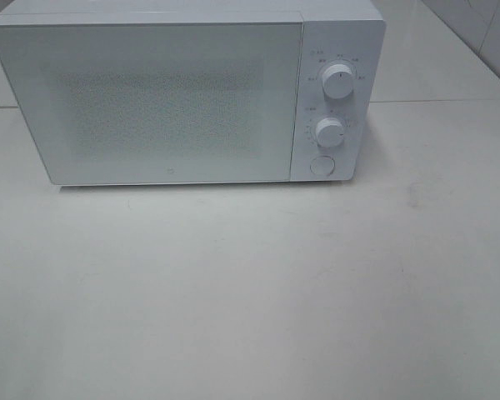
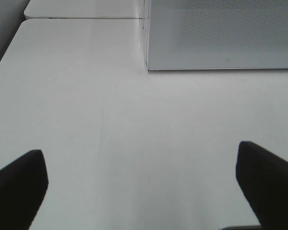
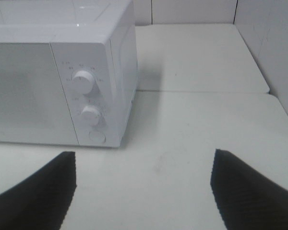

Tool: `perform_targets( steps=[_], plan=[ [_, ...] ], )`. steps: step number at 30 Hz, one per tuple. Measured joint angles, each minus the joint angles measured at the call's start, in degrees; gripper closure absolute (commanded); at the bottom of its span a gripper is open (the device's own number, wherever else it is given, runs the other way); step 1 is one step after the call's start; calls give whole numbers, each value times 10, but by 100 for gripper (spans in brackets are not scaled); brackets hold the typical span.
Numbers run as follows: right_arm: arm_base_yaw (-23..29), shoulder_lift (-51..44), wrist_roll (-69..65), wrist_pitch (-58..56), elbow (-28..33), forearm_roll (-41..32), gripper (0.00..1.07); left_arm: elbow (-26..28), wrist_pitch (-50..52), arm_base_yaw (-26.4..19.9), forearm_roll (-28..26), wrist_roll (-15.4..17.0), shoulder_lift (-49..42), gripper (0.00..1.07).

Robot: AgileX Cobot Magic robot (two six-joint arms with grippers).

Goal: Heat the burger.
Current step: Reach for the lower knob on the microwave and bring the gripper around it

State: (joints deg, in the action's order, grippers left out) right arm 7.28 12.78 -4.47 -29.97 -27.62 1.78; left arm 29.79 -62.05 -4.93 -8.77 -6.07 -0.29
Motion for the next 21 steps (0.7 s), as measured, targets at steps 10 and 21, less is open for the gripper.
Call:
perform_targets(
  steps=[10, 21],
  plan=[
    [0, 92, 0, 237, 77, -3, 32, 0, 0, 0, 0, 0, 0, 7],
    [0, 282, 1, 429, 99, -3, 32, 0, 0, 0, 0, 0, 0, 7]
  ],
)
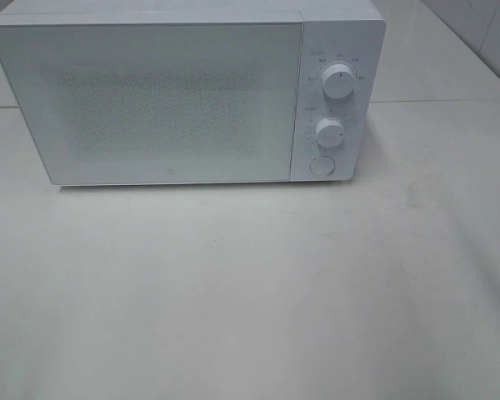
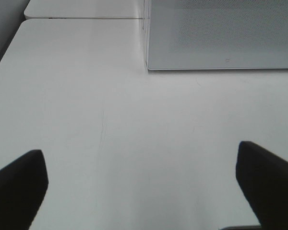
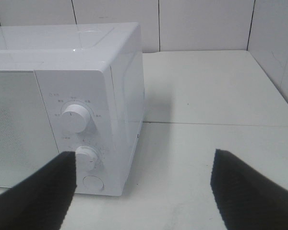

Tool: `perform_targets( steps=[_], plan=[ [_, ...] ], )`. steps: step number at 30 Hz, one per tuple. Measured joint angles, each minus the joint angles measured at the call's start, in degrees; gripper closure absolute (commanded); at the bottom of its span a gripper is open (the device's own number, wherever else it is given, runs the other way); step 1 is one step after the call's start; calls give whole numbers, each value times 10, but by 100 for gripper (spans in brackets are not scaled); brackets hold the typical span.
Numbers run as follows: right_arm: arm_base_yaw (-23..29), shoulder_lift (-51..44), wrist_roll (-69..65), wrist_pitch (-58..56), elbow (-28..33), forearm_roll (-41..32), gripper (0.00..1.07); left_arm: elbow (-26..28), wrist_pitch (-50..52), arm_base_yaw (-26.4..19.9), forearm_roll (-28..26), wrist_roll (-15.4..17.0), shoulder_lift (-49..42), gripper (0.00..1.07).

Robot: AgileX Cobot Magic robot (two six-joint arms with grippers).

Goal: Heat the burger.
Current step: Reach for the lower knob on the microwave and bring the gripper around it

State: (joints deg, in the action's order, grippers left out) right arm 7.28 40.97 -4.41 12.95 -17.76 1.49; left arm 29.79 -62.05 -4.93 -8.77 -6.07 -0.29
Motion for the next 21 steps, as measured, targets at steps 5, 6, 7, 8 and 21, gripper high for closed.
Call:
perform_targets(
  steps=[5, 6, 7, 8, 21],
  plan=[
    [0, 77, -1, 81, 1, 0, 32, 0, 0, 0, 0, 0, 0, 7],
    [0, 77, -1, 81, 1, 0, 32, 0, 0, 0, 0, 0, 0, 7],
    [0, 110, -3, 132, 1, 0, 32, 0, 0, 0, 0, 0, 0, 7],
    [0, 140, -3, 187, 1, 0, 32, 0, 0, 0, 0, 0, 0, 7],
    [7, 339, 58, 404, 1, -40, 32, 0, 0, 0, 0, 0, 0, 7]
  ],
)
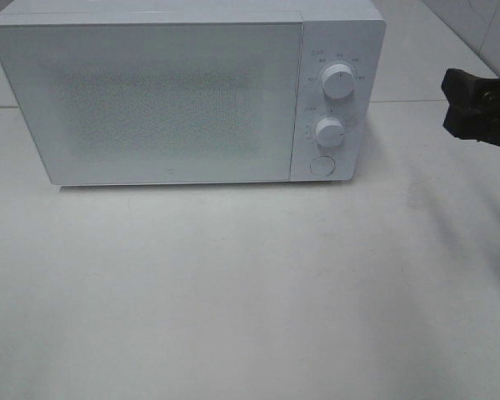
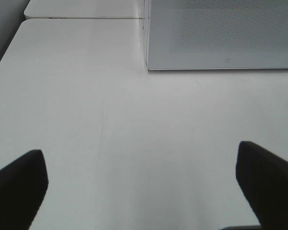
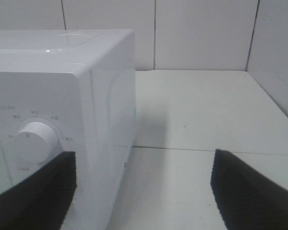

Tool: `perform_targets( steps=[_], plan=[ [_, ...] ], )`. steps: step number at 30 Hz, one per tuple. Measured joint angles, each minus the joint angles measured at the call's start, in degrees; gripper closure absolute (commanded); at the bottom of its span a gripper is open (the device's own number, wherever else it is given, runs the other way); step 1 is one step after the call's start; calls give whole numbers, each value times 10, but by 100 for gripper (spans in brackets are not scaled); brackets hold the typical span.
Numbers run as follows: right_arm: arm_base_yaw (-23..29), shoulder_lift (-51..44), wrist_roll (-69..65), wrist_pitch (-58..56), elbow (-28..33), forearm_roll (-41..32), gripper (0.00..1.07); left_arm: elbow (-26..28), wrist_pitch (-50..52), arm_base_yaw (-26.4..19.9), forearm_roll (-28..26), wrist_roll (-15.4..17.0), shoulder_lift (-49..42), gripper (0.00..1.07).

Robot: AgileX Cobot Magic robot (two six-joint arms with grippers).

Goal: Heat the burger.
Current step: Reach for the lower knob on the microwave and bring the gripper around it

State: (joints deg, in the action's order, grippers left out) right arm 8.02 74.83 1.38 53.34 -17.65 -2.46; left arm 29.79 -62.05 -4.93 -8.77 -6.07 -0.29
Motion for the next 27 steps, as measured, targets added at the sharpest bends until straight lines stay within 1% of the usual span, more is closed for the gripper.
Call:
perform_targets(
  steps=[1, 2, 3, 4, 5, 6, 7, 8, 9, 13, 14, 16, 17, 18, 19, 21, 22, 23, 24, 26, 27],
  plan=[
    [19, 31, 36, 38, 1, -48, 32, 0, 0, 0, 0, 0, 0, 7],
    [19, 31, 36, 38, 1, -48, 32, 0, 0, 0, 0, 0, 0, 7],
    [45, 58, 77, 80, 3, -95, 32, 0, 0, 0, 0, 0, 0, 7],
    [61, 75, 93, 99, 5, -120, 32, 0, 0, 0, 0, 0, 0, 7],
    [61, 75, 93, 99, 5, -120, 32, 0, 0, 0, 0, 0, 0, 7],
    [88, 104, 109, 129, 5, -156, 32, 0, 0, 0, 0, 0, 0, 7],
    [102, 119, 112, 139, 5, -172, 32, 0, 0, 0, 0, 0, 0, 7],
    [102, 119, 112, 139, 5, -172, 32, 0, 0, 0, 0, 0, 0, 7],
    [124, 149, 113, 151, 5, -190, 32, 0, 0, 0, 0, 0, 0, 7],
    [143, 185, 104, 154, 5, -195, 32, 0, 0, 0, 0, 0, 0, 7],
    [156, 207, 93, 154, 3, -203, 32, 0, 0, 0, 0, 0, 0, 7],
    [163, 214, 92, 154, 1, -207, 32, 0, 0, 0, 0, 0, 0, 7],
    [180, 231, 90, 154, -7, -222, 32, 0, 0, 0, 0, 0, 0, 7],
    [180, 231, 90, 154, -7, -222, 32, 0, 0, 0, 0, 0, 0, 7],
    [199, 246, 90, 154, -21, -237, 32, 0, 0, 0, 0, 0, 0, 7],
    [206, 252, 91, 154, -28, -244, 32, 0, 0, 0, 0, 0, 0, 7],
    [220, 265, 93, 154, -42, -258, 32, 0, 0, 0, 0, 0, 0, 7],
    [220, 265, 93, 154, -42, -258, 32, 0, 0, 0, 0, 0, 0, 7],
    [235, 277, 93, 154, -57, -272, 32, 0, 0, 0, 0, 0, 0, 7],
    [242, 283, 94, 154, -64, -280, 32, 0, 0, 0, 0, 0, 0, 7],
    [254, 291, 94, 154, -78, -295, 32, 0, 0, 0, 0, 0, 0, 7]
  ],
)
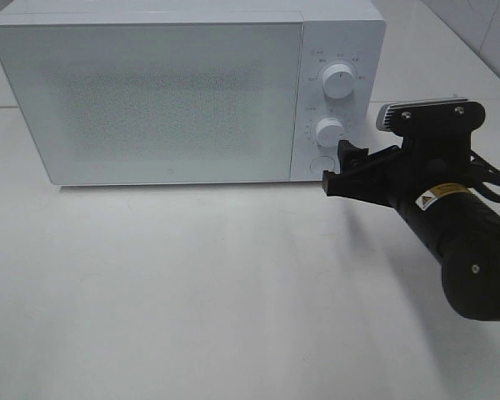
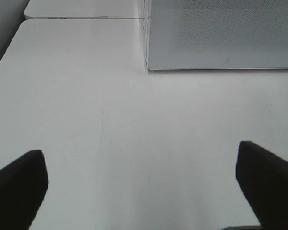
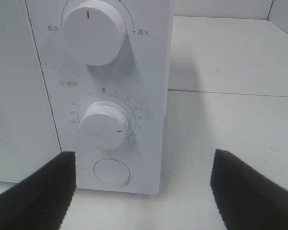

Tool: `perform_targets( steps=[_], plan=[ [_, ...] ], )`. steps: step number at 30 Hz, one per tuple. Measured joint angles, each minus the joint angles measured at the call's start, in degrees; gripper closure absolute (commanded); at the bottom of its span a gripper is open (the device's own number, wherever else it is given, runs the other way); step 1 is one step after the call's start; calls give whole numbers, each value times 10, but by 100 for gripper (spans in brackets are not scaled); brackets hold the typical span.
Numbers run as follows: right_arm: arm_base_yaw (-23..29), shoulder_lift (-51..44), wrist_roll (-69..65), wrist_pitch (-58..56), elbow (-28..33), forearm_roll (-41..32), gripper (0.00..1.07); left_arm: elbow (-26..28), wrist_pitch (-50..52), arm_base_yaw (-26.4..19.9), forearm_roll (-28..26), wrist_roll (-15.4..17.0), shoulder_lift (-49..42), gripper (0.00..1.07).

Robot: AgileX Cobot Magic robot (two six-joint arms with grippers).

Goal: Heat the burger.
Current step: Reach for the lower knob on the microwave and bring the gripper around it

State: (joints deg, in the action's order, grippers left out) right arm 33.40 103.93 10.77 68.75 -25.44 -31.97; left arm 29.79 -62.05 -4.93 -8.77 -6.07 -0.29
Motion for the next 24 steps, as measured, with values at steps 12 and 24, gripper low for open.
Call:
perform_targets(
  steps=[12, 24],
  plan=[
    [78, 58, 107, 2, -99, -135, 32, 0, 0, 0, 0, 0, 0, 7],
    [79, 108, 121, 5, -174, -190, 32, 0, 0, 0, 0, 0, 0, 7]
  ],
)
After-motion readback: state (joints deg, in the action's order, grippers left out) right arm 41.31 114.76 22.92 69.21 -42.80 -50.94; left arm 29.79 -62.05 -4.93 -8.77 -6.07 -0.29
